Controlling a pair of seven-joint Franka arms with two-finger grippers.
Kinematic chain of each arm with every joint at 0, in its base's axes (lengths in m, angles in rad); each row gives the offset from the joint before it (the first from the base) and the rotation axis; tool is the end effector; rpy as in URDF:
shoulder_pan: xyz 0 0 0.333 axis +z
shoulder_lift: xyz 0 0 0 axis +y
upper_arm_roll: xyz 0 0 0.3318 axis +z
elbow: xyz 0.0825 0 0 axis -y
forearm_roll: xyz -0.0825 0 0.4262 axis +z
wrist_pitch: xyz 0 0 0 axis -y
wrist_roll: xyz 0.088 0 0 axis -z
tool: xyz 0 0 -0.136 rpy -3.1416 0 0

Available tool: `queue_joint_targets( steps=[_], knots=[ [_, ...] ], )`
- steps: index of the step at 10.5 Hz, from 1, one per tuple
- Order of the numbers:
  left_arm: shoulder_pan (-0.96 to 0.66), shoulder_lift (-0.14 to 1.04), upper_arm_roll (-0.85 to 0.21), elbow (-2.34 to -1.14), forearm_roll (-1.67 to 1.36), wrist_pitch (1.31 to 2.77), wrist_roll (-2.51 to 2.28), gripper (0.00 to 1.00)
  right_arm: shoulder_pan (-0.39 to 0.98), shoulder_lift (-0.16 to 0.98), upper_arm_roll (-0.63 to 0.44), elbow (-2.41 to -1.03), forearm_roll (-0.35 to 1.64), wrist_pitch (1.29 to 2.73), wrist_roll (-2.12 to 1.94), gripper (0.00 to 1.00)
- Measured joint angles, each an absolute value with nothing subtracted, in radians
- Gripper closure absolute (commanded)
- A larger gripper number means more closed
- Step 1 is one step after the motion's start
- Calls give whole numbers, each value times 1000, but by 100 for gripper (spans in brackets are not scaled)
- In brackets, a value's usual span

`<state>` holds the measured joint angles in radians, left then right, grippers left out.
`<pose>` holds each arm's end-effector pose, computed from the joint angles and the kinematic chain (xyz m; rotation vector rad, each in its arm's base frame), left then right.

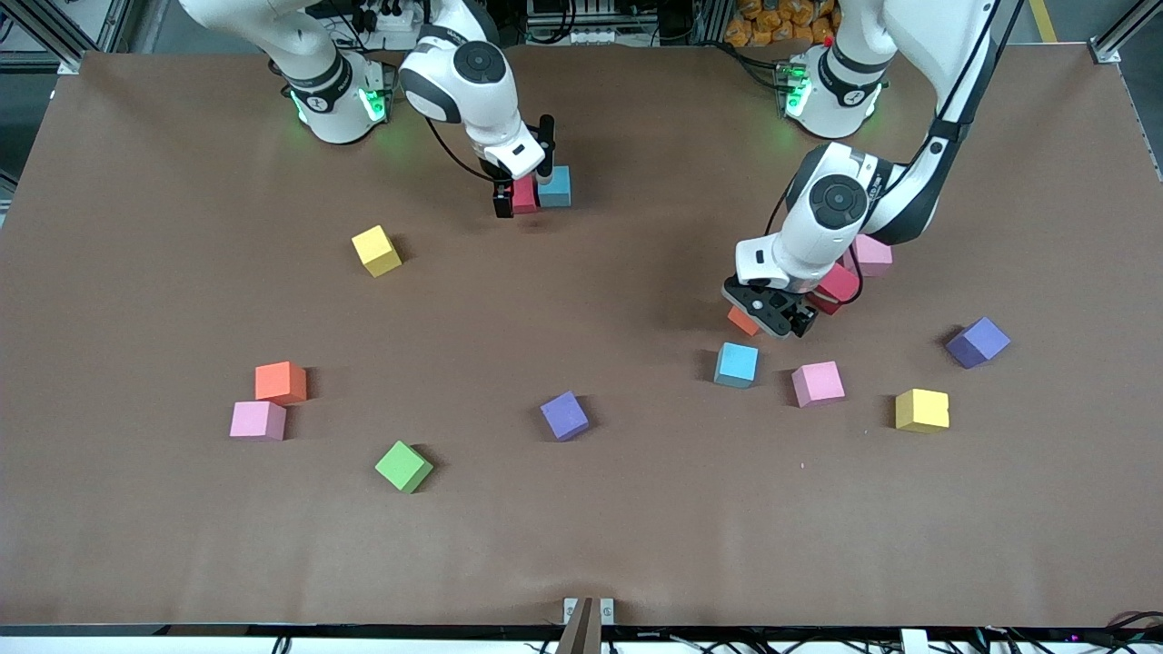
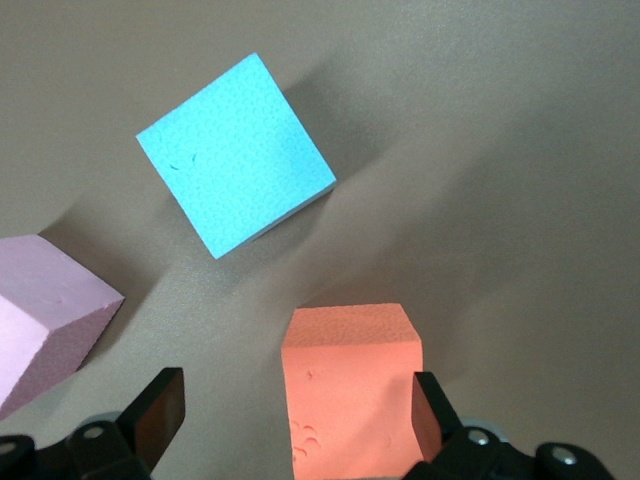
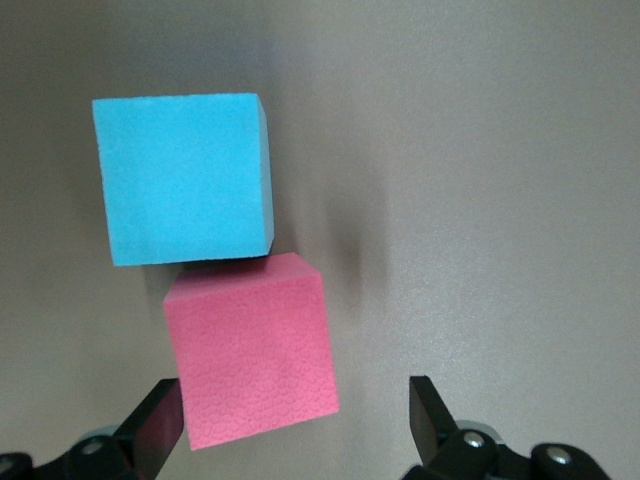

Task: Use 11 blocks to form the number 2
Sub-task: 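Carry the orange cube toward the cyan cube with the left gripper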

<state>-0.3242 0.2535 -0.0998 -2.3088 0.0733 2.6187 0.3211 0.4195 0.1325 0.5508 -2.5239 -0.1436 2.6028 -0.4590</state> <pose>0.5105 -0.2330 0.1919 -2.8804 1.2240 -0.0923 0.2640 0.4022 0.1816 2.2361 2.1922 -0.0442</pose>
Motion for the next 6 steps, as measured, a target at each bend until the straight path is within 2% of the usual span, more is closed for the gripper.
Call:
queue_joint_targets(
  steps=[6],
  knots=[
    [-324, 254, -100, -2310, 73, 2611, 321, 0, 422, 128, 555, -2535, -144, 2573, -459, 0]
  ],
)
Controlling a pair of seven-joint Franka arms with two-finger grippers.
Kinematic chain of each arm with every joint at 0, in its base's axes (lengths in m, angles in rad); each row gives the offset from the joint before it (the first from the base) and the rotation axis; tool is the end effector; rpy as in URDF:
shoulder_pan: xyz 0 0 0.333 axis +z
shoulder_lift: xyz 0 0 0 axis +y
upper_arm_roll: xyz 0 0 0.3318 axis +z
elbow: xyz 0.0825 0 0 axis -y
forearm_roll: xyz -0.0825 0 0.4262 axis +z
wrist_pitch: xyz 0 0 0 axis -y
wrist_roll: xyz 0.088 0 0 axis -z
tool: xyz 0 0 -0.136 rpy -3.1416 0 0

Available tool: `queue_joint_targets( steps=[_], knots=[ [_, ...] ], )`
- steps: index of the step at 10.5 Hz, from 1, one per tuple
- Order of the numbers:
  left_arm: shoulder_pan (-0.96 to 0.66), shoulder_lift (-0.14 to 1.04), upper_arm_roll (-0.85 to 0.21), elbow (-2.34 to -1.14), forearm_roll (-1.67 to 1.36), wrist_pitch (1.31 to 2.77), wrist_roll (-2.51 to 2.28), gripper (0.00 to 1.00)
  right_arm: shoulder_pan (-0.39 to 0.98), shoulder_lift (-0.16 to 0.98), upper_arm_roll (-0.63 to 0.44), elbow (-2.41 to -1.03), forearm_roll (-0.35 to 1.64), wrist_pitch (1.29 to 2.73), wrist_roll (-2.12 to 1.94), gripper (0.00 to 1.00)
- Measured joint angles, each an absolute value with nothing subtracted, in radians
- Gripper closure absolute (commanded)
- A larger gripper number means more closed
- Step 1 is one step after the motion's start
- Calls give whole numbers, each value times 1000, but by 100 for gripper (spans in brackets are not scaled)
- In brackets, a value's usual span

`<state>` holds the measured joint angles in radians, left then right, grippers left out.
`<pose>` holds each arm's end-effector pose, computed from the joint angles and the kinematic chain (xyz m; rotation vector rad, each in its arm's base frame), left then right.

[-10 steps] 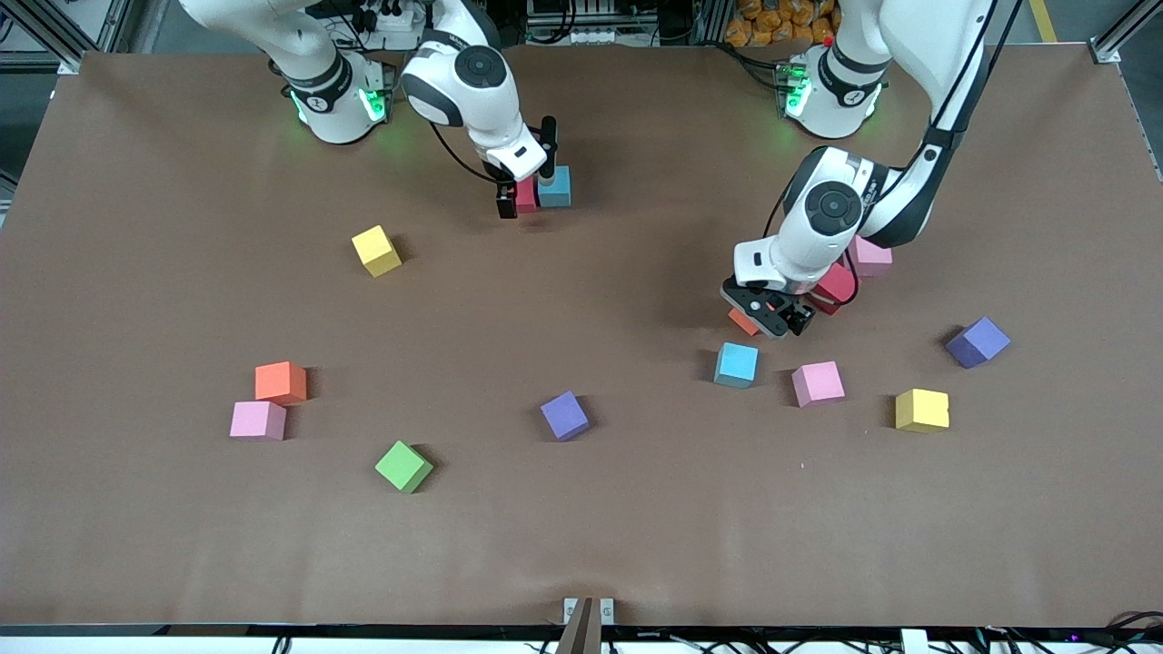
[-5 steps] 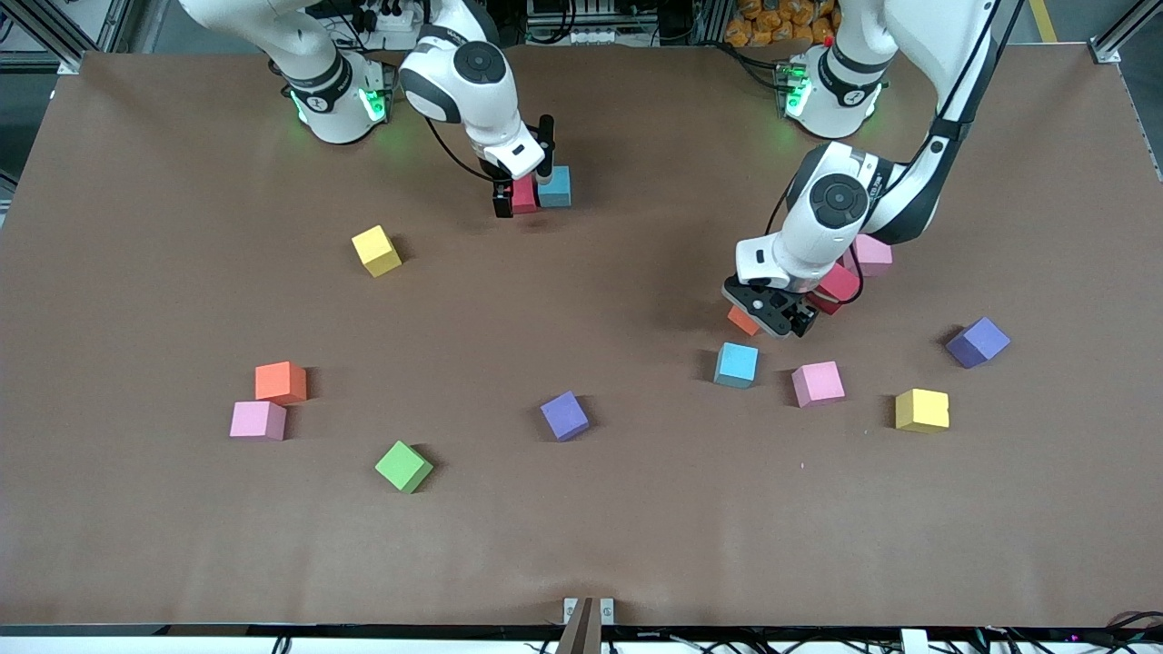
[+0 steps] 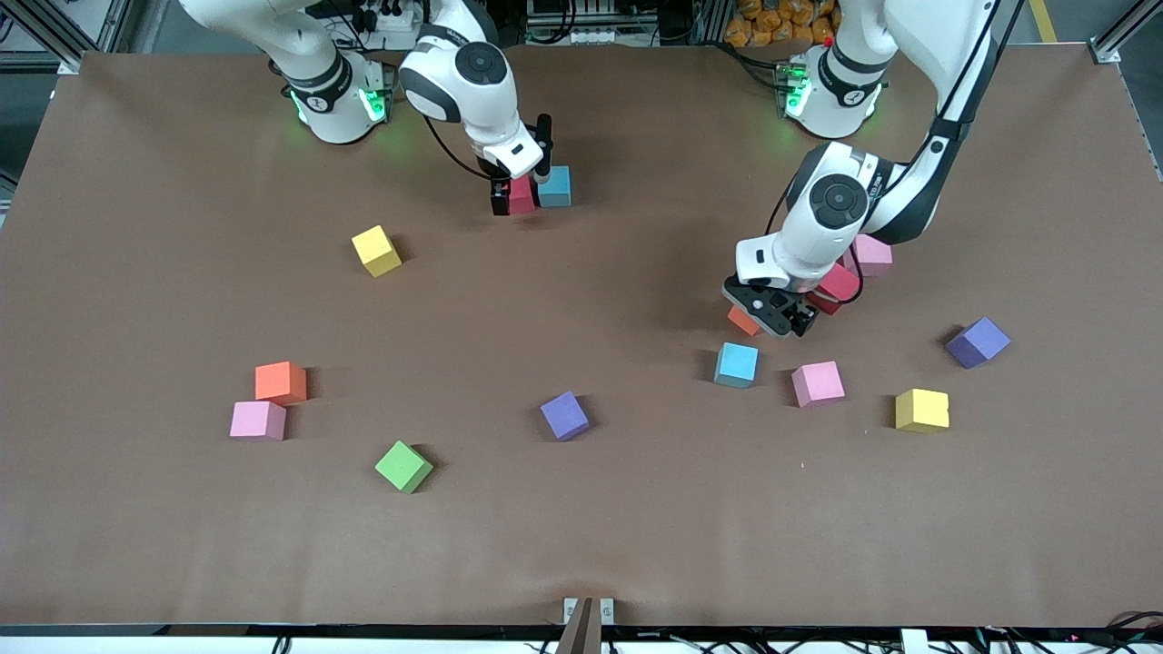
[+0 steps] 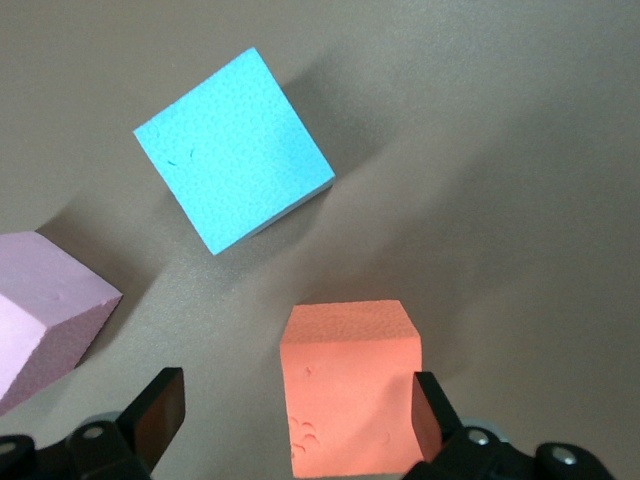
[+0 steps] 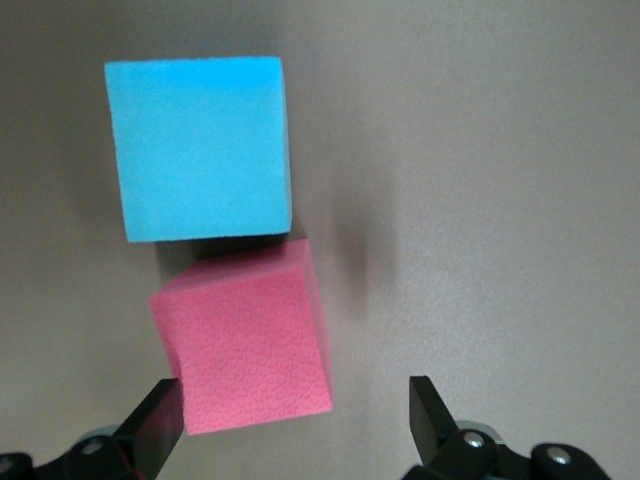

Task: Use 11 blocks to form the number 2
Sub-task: 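Carry the orange cube toward the cyan cube with the left gripper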

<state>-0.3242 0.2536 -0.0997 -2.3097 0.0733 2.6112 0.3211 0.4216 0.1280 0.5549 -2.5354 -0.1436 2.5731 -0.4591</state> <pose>0.5092 -0.2323 0.1908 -2.8803 1.2237 -0.0790 0.2569 0.3961 0.1771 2.2185 2.1902 -0.0986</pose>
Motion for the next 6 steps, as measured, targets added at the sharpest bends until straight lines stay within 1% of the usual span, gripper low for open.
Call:
queue_joint_targets(
  steps=[6],
  knots=[
    [-324, 255, -100, -2318, 73, 2606, 314, 0, 422, 92, 555, -2535, -143, 2520, -460, 0]
  ],
)
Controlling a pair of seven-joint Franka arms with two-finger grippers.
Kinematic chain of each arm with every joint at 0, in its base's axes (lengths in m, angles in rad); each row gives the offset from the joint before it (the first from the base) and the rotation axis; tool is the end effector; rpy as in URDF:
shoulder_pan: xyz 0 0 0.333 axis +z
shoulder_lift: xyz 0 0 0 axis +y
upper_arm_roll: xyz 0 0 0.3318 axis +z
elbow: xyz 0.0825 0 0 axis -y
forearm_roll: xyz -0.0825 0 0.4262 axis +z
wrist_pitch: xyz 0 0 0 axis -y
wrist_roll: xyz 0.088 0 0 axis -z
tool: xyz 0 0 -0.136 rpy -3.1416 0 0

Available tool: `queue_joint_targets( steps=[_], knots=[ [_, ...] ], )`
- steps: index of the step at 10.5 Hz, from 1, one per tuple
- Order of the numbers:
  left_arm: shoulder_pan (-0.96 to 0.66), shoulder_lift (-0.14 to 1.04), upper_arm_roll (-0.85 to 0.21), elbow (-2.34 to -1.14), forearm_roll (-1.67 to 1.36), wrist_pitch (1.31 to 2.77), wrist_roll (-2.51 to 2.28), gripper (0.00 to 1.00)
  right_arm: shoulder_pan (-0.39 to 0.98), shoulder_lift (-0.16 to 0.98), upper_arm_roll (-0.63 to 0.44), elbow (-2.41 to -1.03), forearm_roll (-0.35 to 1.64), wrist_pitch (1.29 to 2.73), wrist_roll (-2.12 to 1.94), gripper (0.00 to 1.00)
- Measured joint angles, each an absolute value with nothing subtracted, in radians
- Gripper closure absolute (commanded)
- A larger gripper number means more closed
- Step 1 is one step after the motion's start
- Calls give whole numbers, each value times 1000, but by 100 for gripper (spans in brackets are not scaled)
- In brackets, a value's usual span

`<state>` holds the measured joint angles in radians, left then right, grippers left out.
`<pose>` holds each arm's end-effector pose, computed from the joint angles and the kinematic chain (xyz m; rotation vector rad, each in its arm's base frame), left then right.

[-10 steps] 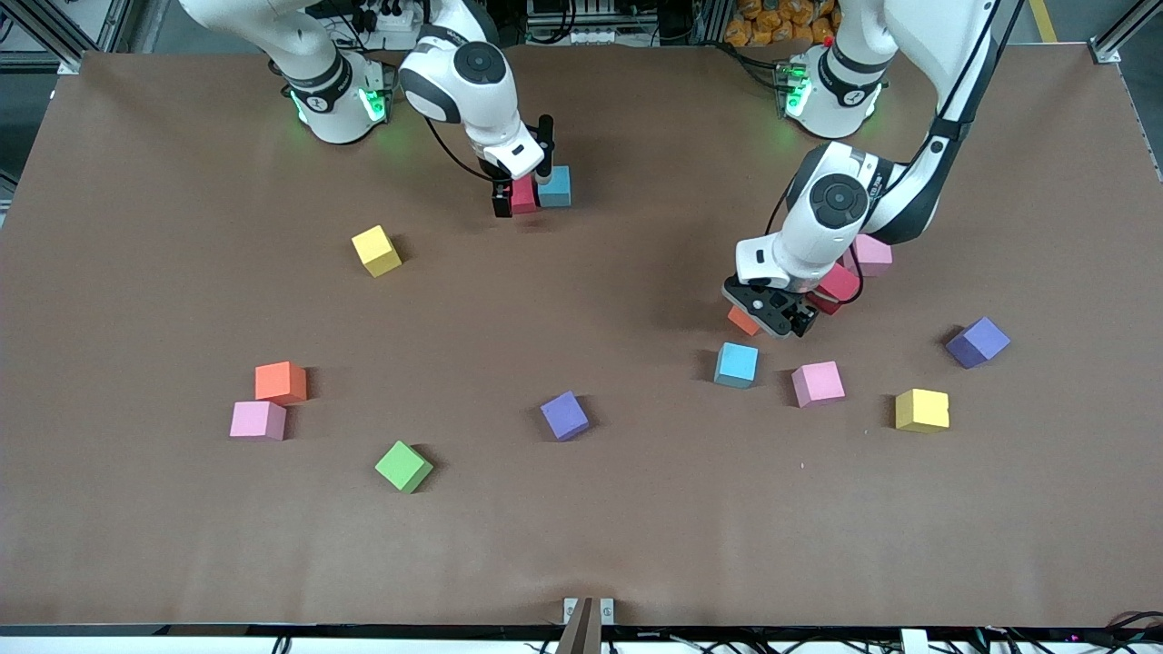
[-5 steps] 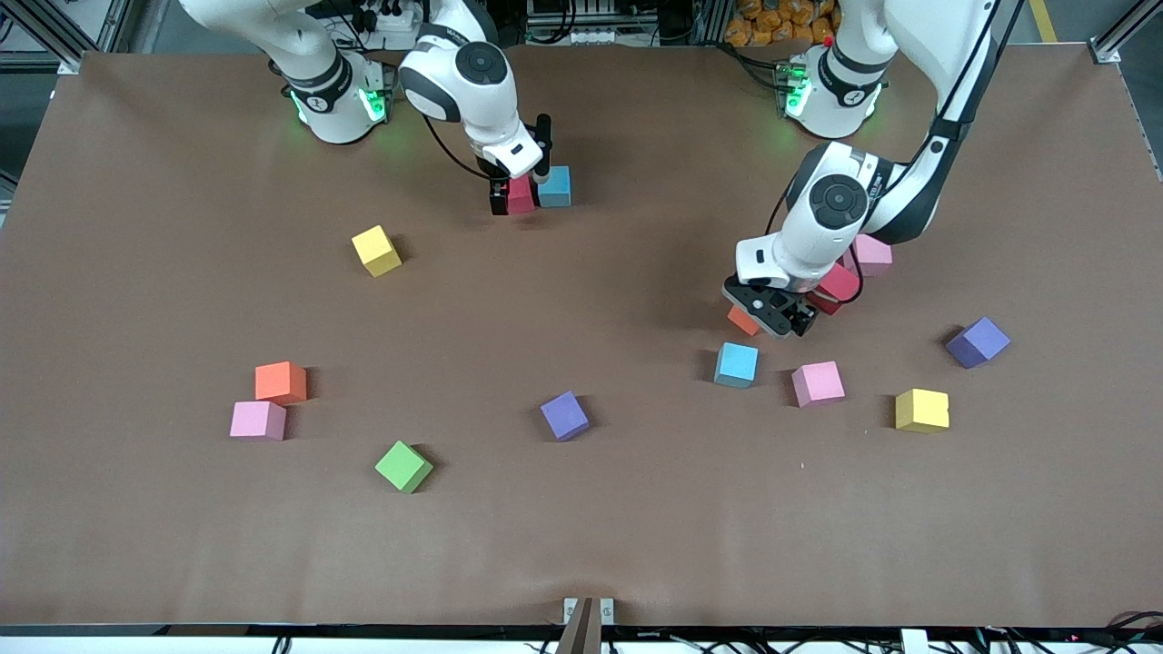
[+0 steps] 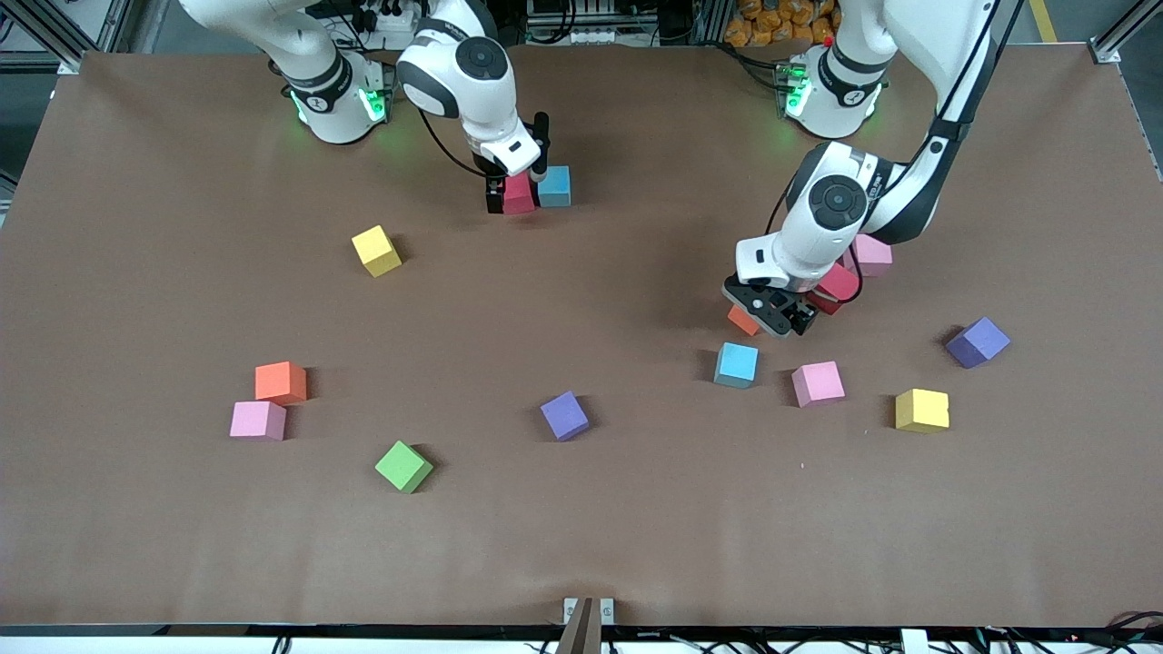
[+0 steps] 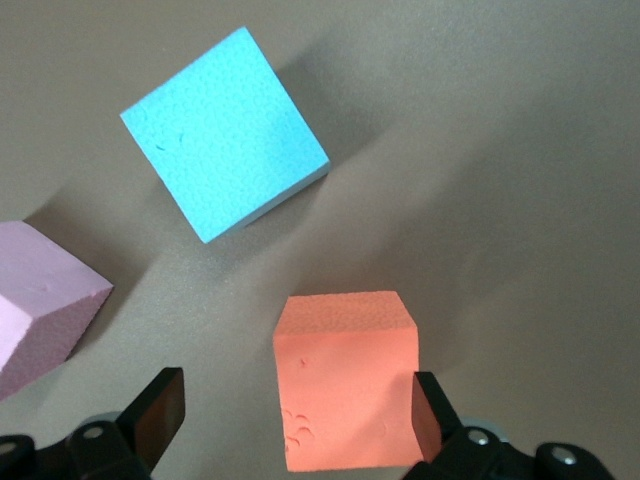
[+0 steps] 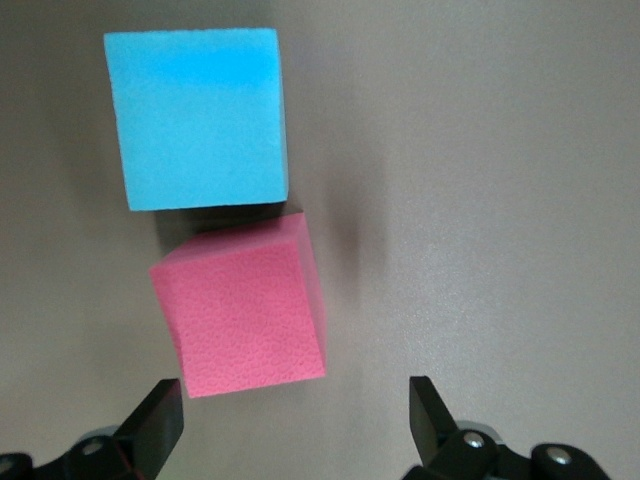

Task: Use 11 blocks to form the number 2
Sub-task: 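Carry the orange cube toward the cyan cube with the left gripper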

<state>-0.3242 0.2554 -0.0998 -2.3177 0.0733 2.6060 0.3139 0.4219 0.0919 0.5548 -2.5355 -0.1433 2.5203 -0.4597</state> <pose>0.5051 -0.2306 0.1861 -2.8847 1.2139 -0.0556 0.2584 0.3916 0.1873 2.1981 2.1682 -0.1231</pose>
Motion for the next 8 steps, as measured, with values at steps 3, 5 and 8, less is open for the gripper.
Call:
queue_joint_targets(
  steps=[3, 5, 8],
  knots=[
    [-328, 267, -101, -2326, 73, 2606, 278, 0, 422, 85, 553, -2541, -143, 2516, -463, 0],
    [-340, 272, -102, -2326, 73, 2606, 246, 0, 422, 85, 552, -2545, -143, 2516, -464, 0],
    [-351, 283, -103, -2327, 73, 2606, 234, 0, 422, 84, 551, -2549, -143, 2517, -470, 0]
  ],
)
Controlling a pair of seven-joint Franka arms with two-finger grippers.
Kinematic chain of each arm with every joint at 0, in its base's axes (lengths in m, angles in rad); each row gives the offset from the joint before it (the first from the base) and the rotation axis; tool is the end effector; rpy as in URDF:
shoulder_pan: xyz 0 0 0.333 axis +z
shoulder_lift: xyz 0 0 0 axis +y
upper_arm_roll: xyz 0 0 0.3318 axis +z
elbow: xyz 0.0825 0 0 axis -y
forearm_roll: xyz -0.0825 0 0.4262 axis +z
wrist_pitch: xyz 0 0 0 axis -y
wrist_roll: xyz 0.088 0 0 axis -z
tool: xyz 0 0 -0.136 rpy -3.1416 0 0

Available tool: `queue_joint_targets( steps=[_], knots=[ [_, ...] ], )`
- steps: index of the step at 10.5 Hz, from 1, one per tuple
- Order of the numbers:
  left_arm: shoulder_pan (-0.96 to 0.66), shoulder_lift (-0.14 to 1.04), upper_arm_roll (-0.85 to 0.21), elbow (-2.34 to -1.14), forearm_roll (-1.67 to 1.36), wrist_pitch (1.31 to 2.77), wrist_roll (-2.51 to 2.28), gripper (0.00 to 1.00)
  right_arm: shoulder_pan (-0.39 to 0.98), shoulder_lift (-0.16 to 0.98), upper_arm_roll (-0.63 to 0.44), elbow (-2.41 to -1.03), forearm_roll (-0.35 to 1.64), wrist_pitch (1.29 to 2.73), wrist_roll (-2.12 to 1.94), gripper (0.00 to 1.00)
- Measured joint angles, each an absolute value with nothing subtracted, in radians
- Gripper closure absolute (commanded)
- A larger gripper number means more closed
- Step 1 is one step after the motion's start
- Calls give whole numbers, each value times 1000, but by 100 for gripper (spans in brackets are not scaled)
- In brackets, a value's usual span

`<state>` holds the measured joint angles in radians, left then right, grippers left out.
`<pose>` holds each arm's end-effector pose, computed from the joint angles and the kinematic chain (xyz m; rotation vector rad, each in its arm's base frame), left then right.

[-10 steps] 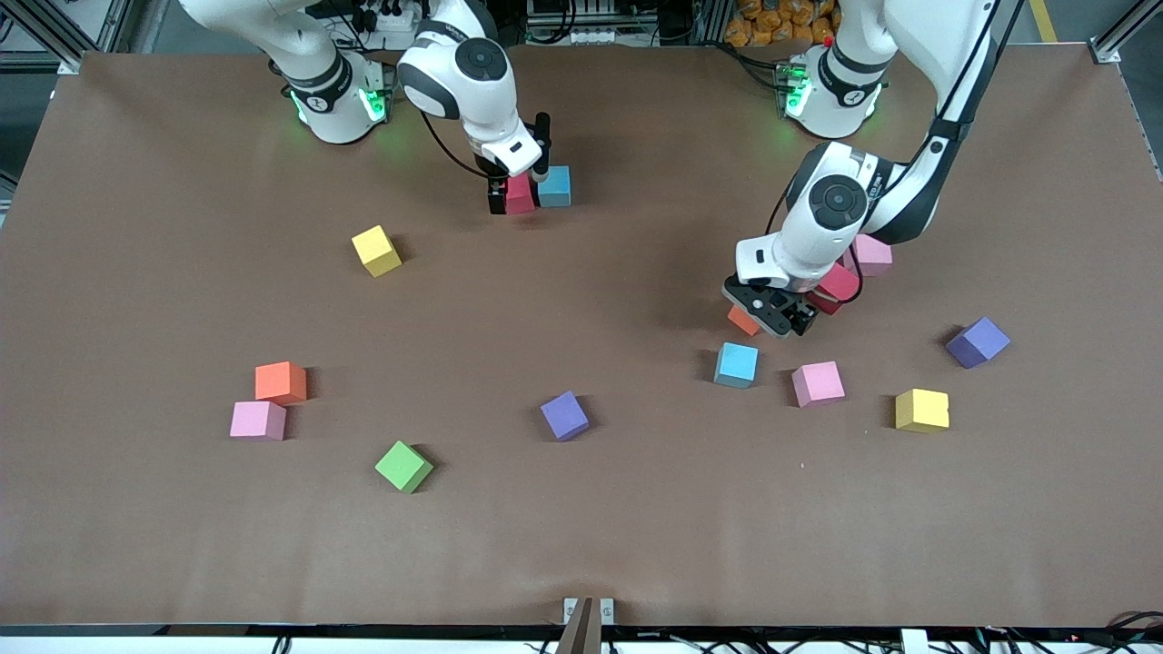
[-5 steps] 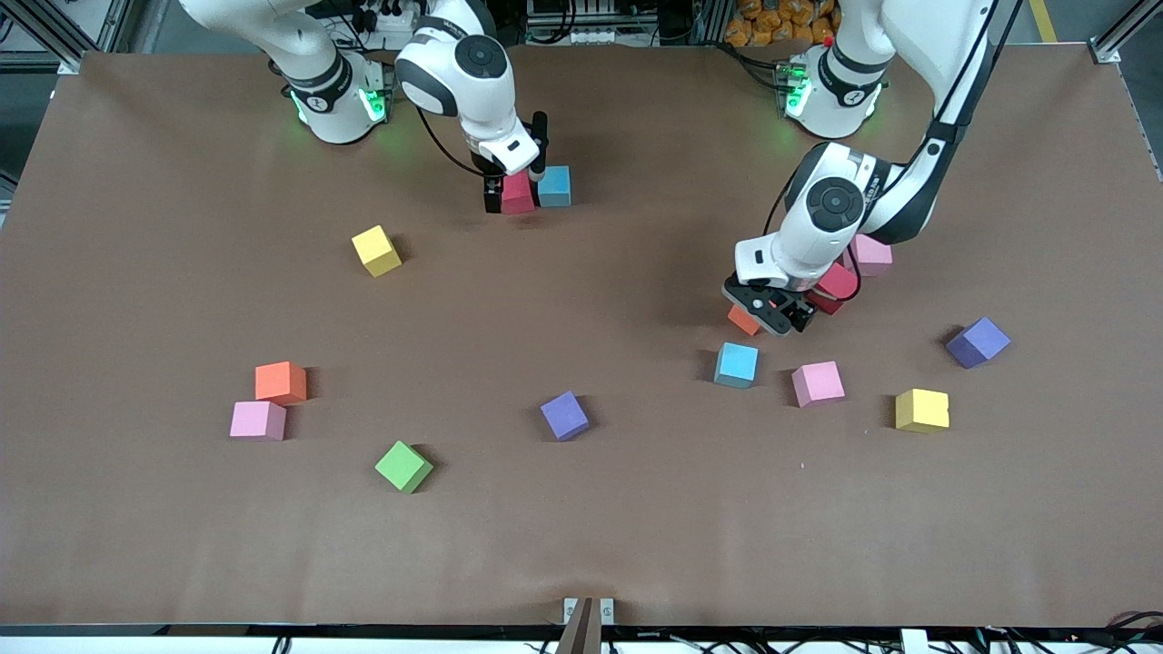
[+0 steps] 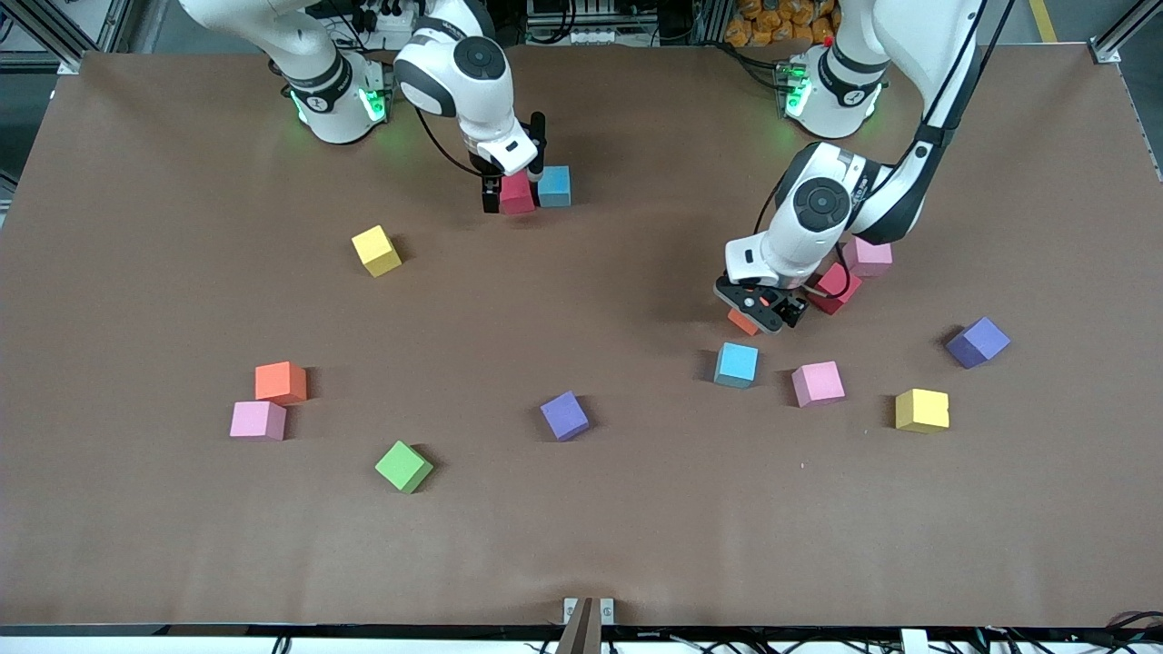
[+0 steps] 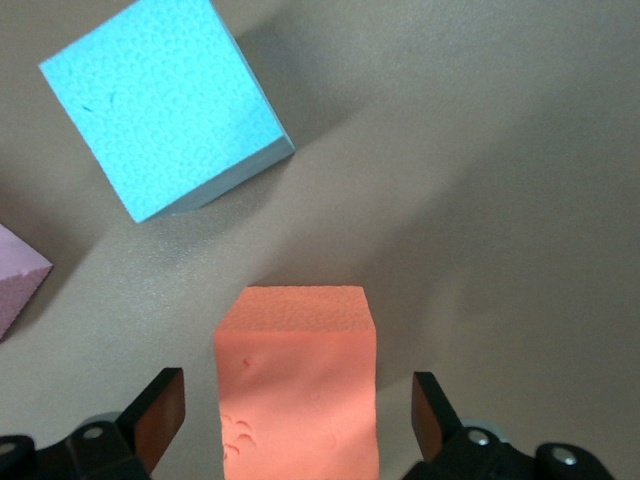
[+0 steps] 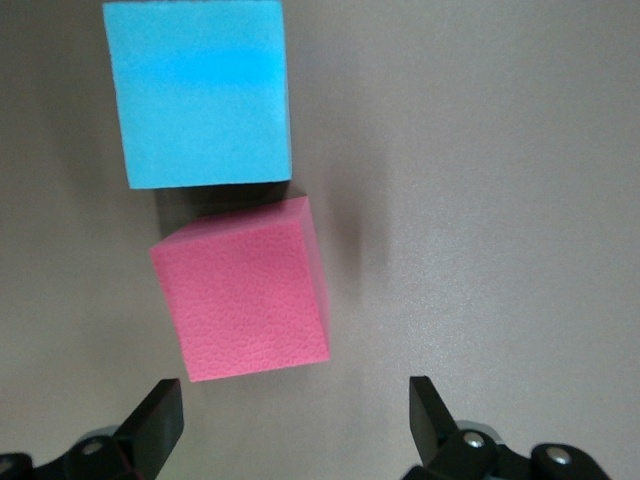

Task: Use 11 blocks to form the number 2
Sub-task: 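Carry the orange cube toward the cyan cube with the left gripper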

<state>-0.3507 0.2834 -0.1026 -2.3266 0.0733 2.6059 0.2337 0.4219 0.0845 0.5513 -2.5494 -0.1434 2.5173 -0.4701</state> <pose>0.4903 -0.2422 0.1674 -2.9173 1.1417 0.0013 0.2567 0.3854 0.1849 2.1852 2.1719 -0.1383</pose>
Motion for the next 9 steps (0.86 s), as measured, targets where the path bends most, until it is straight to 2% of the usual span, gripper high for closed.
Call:
queue_joint_targets(
  steps=[1, 2, 3, 4, 6, 9],
  knots=[
    [-351, 289, -103, -2327, 73, 2608, 234, 10, 422, 84, 549, -2550, -143, 2517, -472, 0],
    [-352, 296, -103, -2327, 73, 2611, 234, 36, 422, 85, 544, -2551, -143, 2517, -473, 0],
    [-354, 302, -103, -2326, 73, 2617, 234, 84, 422, 85, 536, -2552, -143, 2517, -474, 0],
    [-356, 306, -103, -2326, 73, 2620, 234, 100, 421, 84, 519, -2553, -143, 2517, -474, 0],
    [-357, 305, -103, -2325, 73, 2621, 228, 100, 392, 79, 463, -2551, -144, 2507, -509, 0],
    [-359, 283, -136, -2313, 73, 2589, 157, 100, 276, 42, 364, -2542, -137, 2406, -577, 0]
  ],
)
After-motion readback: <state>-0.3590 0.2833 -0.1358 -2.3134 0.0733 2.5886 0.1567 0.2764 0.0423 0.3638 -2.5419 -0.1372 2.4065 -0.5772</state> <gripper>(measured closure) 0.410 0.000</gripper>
